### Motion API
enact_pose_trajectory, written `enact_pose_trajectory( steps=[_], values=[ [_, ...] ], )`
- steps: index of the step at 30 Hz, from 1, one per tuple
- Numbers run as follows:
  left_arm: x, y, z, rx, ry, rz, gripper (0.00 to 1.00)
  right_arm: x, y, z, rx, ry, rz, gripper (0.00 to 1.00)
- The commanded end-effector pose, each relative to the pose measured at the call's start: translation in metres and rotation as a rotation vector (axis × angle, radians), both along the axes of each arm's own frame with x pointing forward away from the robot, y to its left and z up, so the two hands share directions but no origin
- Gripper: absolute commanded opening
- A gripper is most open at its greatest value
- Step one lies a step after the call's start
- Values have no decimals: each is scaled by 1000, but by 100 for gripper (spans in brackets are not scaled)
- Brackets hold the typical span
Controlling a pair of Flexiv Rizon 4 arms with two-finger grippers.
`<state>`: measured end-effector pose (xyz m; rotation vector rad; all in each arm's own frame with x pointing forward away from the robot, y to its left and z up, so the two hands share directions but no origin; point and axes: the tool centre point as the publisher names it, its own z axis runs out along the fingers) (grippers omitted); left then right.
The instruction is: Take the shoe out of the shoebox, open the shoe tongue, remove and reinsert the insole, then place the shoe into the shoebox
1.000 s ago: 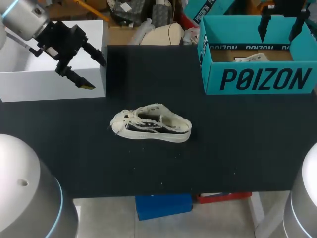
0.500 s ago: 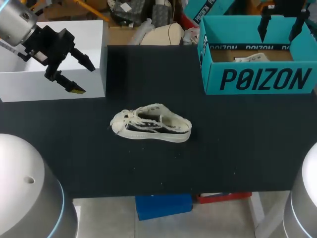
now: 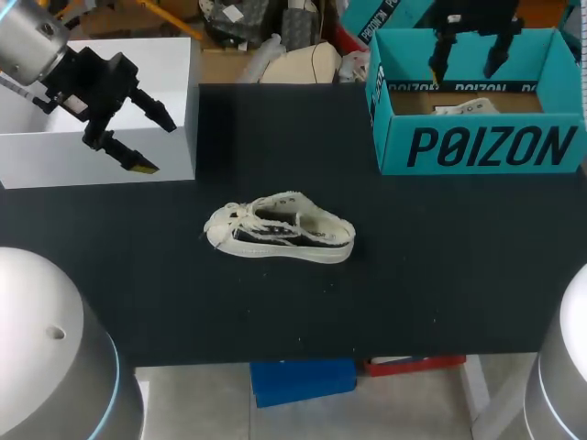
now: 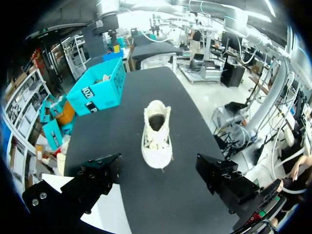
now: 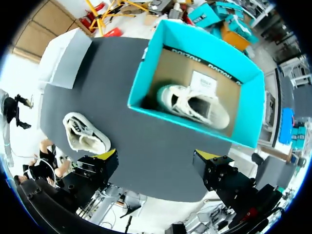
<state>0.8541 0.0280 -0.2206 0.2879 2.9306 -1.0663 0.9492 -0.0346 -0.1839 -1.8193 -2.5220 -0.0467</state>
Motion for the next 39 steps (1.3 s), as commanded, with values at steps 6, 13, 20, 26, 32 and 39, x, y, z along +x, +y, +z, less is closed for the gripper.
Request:
enact_pose_trajectory(
  steps=[6,13,20,26,32,39],
  values=[
    [-1,0,-1,1,-2,1,100,-42,25,0,27,-270,554,100],
    [-1,0,-1,1,-2,1,100,-42,25,0,27,-270,554,100],
    [-1,0,-1,1,-2,1,100,-100,105,-3,287,-296,1108,100],
    [-1,0,-1,1,-2,1,100,-114,112,-4,340,-293,1150,100],
    [-1,0,-1,1,-2,1,100,-114,112,-4,340,-293,1150,100],
    [-1,0,-1,1,-2,1,100,-118,113,-14,328,-354,1123,100]
  ],
)
